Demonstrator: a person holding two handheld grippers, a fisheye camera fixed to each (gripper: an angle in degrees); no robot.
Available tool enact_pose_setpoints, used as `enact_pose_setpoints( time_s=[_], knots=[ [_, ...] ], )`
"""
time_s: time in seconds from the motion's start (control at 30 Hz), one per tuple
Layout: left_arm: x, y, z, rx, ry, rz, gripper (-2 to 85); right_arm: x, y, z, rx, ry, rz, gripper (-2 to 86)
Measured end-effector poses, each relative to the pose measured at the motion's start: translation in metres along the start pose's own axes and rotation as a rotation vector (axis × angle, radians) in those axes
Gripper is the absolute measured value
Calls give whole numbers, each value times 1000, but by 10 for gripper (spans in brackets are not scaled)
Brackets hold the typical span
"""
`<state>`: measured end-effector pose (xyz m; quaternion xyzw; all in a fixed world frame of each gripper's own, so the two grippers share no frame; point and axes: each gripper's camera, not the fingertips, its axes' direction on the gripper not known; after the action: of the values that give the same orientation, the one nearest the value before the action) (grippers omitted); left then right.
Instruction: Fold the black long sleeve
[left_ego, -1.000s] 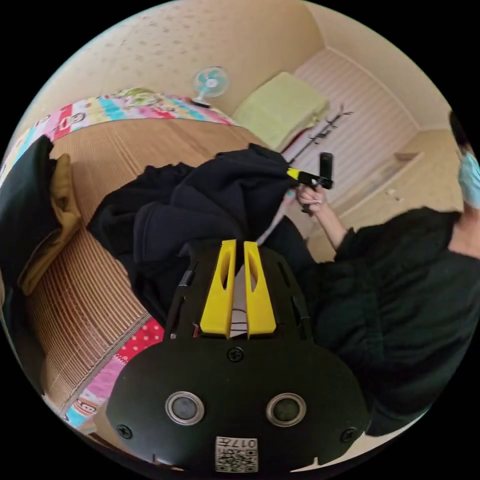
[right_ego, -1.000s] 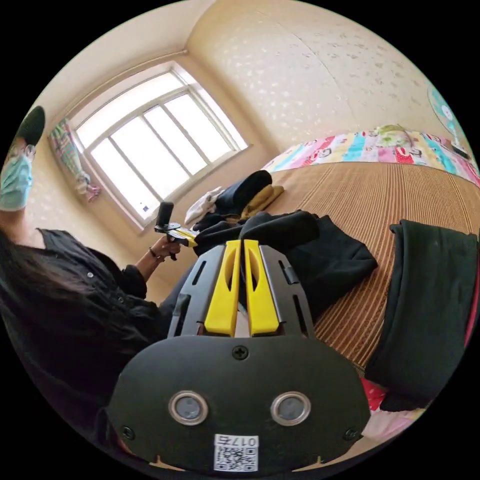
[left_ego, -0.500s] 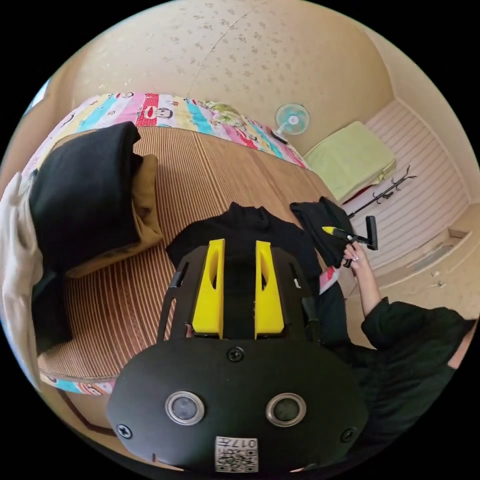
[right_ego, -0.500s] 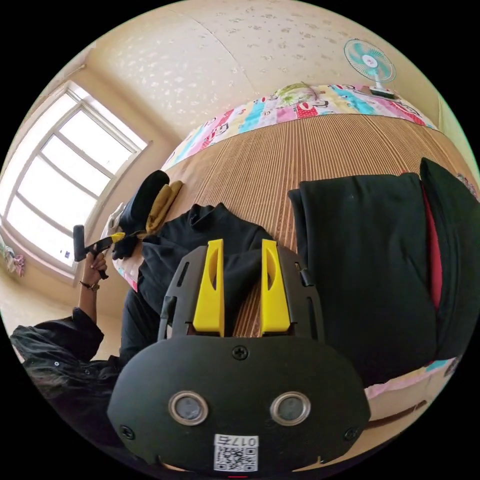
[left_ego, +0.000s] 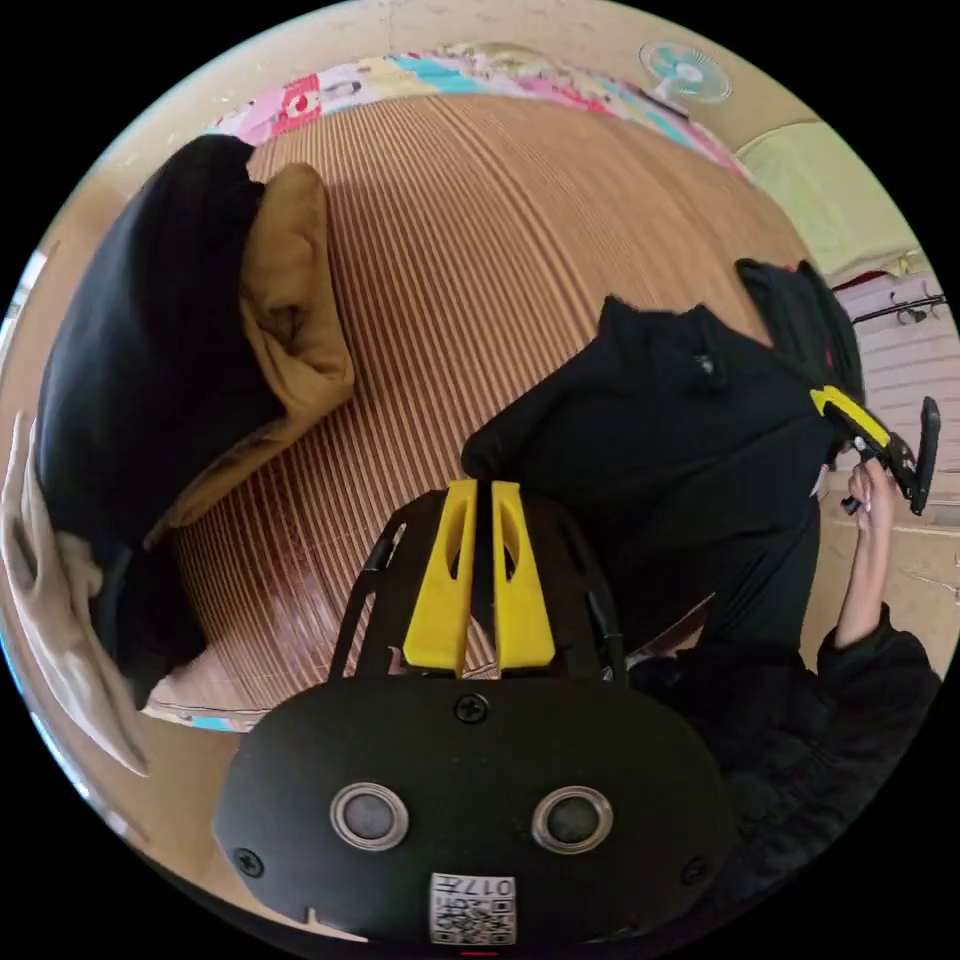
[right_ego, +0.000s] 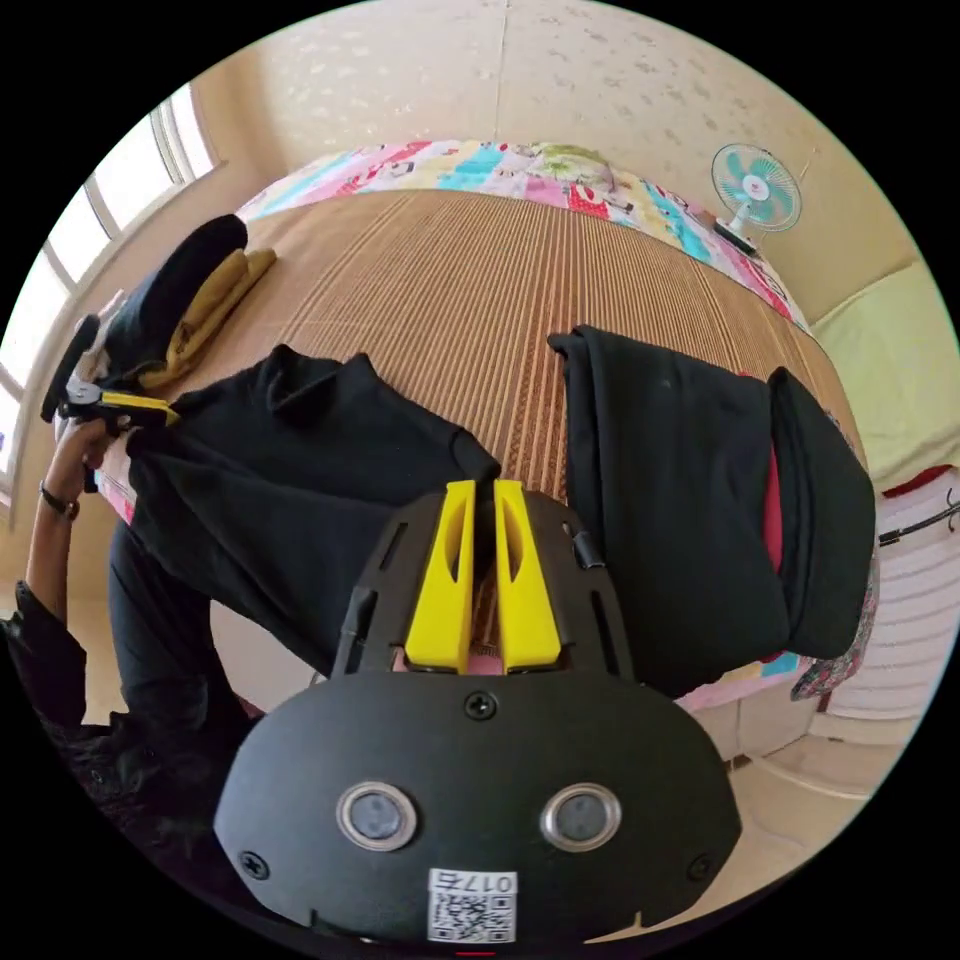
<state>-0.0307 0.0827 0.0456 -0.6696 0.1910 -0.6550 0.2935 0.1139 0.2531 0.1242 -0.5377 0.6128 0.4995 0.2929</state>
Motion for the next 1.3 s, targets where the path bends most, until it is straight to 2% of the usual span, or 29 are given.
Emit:
enact_pose_setpoints(
  time_s=[0.03, 0.17, 0.23, 0.3, 0.37, 0.43, 0.5, 0.57, 0.63, 0.67, 0.77, 0.87, 0.97, 1.07, 1.1, 1.2, 1.3],
  knots=[
    [1, 34, -47, 217, 162, 0, 12, 6, 11, -32, 70, -105, 41, 29],
    [-3, 108, -150, 492, 272, -115, 3, 33, 38, -125, 294, -304, 125, 21],
    [-8, 150, -209, 743, 520, -72, 1, 46, 62, -189, 537, -406, 122, 21],
    [-1, 177, -251, 917, 615, 27, 0, 47, 84, -239, 708, -402, 102, 23],
    [16, 203, -291, 1072, 613, 138, 0, 45, 111, -283, 875, -425, 65, 24],
    [45, 233, -333, 1218, 476, 193, 1, 47, 147, -323, 1061, -524, 32, 26],
    [61, 240, -351, 1252, 326, 146, 1, 49, 159, -340, 1107, -539, 41, 26],
    [69, 234, -361, 1247, 326, 159, 2, 46, 158, -349, 1097, -449, 81, 26],
    [85, 236, -374, 1284, 477, 264, 2, 42, 169, -362, 1148, -411, 131, 27],
    [92, 241, -378, 1306, 480, 291, 2, 40, 177, -367, 1184, -402, 130, 27],
    [125, 267, -399, 1402, 353, 330, 3, 29, 221, -390, 1402, -237, 173, 28],
    [138, 253, -413, 1374, 321, 380, 4, 40, 224, -403, 1481, -226, 167, 29],
    [134, 188, -410, 1239, 271, 367, 6, 61, 170, -405, 1365, -125, 153, 33],
    [106, 82, -378, 1019, 328, 338, 11, 97, 77, -373, 1190, -94, 141, 38],
    [90, 30, -355, 911, 354, 319, 16, 111, 30, -351, 1107, -56, 120, 41],
    [52, -96, -268, 612, 288, 239, 33, 147, -100, -259, 816, 82, 36, 54],
    [12, -150, -172, 373, 182, 39, 51, 196, -174, -138, 409, -53, 138, 57]
  ],
)
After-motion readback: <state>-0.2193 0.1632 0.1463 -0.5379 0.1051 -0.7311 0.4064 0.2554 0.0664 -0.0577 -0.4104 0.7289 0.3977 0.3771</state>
